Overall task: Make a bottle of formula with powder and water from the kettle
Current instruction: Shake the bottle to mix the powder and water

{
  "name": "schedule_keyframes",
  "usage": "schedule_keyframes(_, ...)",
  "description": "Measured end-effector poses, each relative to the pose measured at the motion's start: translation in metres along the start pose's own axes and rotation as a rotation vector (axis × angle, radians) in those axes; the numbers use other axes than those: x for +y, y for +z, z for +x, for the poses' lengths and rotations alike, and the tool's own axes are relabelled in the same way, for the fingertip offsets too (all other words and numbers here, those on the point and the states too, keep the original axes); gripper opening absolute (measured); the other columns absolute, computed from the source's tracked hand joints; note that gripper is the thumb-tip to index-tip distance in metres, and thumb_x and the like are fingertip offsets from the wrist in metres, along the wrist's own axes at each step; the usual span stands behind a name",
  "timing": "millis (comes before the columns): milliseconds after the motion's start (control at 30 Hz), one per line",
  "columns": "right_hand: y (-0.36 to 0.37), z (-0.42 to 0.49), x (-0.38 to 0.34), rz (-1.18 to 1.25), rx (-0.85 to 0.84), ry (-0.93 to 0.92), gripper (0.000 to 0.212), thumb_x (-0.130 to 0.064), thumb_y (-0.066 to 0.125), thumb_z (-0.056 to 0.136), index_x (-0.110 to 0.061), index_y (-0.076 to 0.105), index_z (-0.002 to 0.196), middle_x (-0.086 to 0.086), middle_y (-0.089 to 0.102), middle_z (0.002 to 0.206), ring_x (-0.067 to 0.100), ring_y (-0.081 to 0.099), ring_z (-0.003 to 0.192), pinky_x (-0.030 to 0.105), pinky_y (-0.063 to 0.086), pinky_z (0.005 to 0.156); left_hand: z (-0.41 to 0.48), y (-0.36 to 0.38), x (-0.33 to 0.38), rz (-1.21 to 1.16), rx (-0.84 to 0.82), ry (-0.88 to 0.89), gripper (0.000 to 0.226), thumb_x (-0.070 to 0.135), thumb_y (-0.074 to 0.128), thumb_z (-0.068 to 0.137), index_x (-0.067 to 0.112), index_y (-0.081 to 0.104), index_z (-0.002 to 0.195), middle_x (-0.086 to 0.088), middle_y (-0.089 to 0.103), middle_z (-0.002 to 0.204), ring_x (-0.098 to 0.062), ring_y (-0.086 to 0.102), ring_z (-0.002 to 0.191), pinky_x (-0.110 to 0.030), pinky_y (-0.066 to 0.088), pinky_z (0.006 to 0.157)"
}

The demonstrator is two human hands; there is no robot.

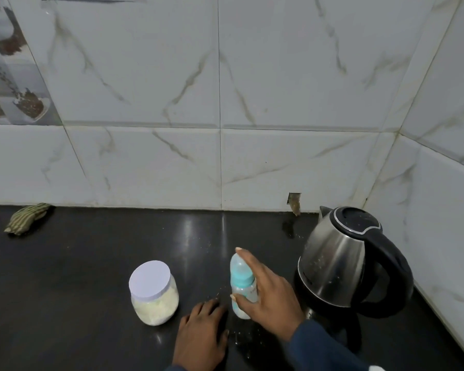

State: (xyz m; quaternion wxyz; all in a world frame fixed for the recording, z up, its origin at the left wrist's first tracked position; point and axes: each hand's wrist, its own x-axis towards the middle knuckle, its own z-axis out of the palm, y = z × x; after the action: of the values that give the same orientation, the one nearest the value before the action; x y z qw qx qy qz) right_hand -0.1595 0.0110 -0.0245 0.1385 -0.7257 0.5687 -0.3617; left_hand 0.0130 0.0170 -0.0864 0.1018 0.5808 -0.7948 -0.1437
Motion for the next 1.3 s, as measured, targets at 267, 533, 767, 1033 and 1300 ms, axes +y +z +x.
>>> schedule_keyframes(267,0.003,0.018,0.004,0.923,0.122,0.395,0.069,-0.004,0.071,0.084,-0.045,0.042,0.131,0.010,0.060,0.121,0.025,0.067,0.100,0.040,0.060,0.077,-0.003,-0.008,-0.002,-0.034,-0.010,-0.014,0.057,0.047,0.048,0.086,0.044,0.034,0.141,0.025,0.026,0.151,-0.005,0.022,0.141,-0.028,0.030,0.106)
schedule_keyframes(533,0.011,0.012,-0.004,0.506,-0.167,0.072,0.092,-0.023,0.087,0.064,-0.034,0.037,0.140,0.008,0.057,0.110,0.017,0.063,0.087,0.037,0.058,0.079,-0.008,-0.009,0.000,-0.127,-0.007,-0.055,0.074,0.055,0.032,0.075,0.039,0.026,0.146,0.021,0.026,0.152,-0.008,0.022,0.143,-0.028,0.027,0.107)
schedule_keyframes(767,0.002,0.028,0.002,0.137,0.081,-0.129,0.080,-0.026,0.088,0.068,-0.043,0.040,0.130,0.003,0.060,0.104,0.013,0.065,0.083,0.035,0.060,0.075,-0.010,-0.007,0.001,-0.111,0.000,-0.048,0.061,0.046,0.046,0.084,0.045,0.028,0.143,0.026,0.022,0.152,-0.004,0.017,0.144,-0.027,0.026,0.108)
schedule_keyframes(1033,0.012,0.020,-0.001,0.146,0.016,-0.162,0.079,-0.023,0.086,0.066,-0.040,0.043,0.130,0.007,0.062,0.103,0.014,0.065,0.080,0.039,0.060,0.076,-0.007,-0.009,0.001,-0.136,-0.008,-0.045,0.067,0.045,0.048,0.083,0.042,0.025,0.146,0.023,0.023,0.153,-0.007,0.018,0.144,-0.029,0.027,0.109)
schedule_keyframes(1300,0.023,0.018,-0.002,0.097,0.034,-0.157,0.076,-0.034,0.083,0.070,-0.047,0.041,0.131,-0.009,0.065,0.109,0.014,0.068,0.089,0.036,0.058,0.081,-0.006,-0.012,-0.005,-0.138,0.004,-0.025,0.066,0.044,0.051,0.083,0.043,0.027,0.145,0.022,0.027,0.152,-0.004,0.021,0.143,-0.025,0.029,0.107)
